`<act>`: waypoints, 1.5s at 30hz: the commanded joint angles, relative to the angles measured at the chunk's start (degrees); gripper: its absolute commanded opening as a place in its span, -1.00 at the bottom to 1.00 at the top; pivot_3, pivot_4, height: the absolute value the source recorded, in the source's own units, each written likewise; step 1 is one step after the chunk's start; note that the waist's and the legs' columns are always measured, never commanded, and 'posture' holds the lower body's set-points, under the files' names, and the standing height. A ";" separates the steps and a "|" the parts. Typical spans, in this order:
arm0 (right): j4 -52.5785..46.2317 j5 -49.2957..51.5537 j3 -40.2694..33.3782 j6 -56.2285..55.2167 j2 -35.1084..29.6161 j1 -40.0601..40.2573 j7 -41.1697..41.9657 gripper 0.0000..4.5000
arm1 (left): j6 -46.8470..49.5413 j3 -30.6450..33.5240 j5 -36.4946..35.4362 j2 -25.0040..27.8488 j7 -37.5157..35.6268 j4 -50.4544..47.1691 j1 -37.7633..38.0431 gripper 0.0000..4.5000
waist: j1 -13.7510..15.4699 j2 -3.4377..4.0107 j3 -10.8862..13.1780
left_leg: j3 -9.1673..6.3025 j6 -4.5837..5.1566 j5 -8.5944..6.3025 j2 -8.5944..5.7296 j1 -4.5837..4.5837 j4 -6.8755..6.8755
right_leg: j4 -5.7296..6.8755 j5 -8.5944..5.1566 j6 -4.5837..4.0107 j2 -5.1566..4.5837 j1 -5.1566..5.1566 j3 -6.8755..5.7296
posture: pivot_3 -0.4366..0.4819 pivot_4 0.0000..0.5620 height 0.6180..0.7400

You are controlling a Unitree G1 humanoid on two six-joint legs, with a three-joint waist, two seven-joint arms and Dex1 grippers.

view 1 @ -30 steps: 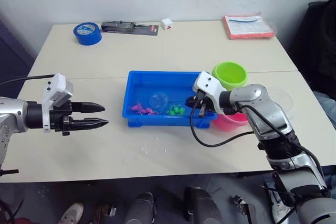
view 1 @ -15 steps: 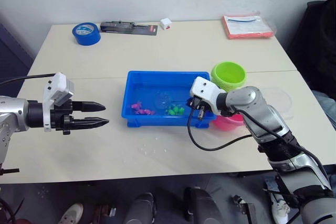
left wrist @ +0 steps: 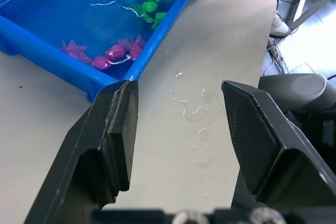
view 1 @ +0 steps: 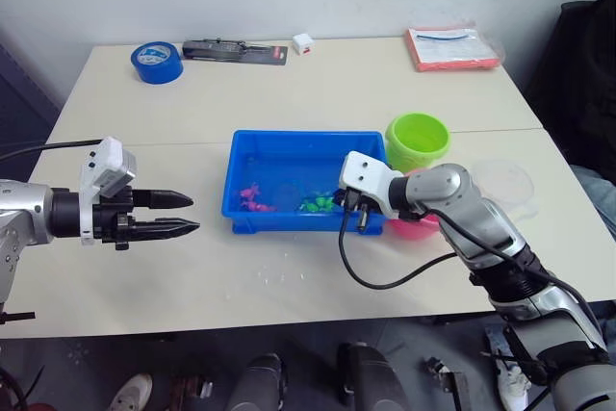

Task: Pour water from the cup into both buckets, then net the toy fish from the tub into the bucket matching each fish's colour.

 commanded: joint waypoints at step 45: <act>-8.30 2.94 -2.73 2.03 0.94 -3.27 -0.54 -0.64 | -4.89 4.67 0.32 -0.79 4.49 4.59 1.72 0.24 | -0.45 0.02 0.01 | 0.00 -0.03 -0.02 0.00 0.00 -0.06 | 0.01 0.00 0.00 0.00 -0.04 0.00 | -0.05 -0.47 0.95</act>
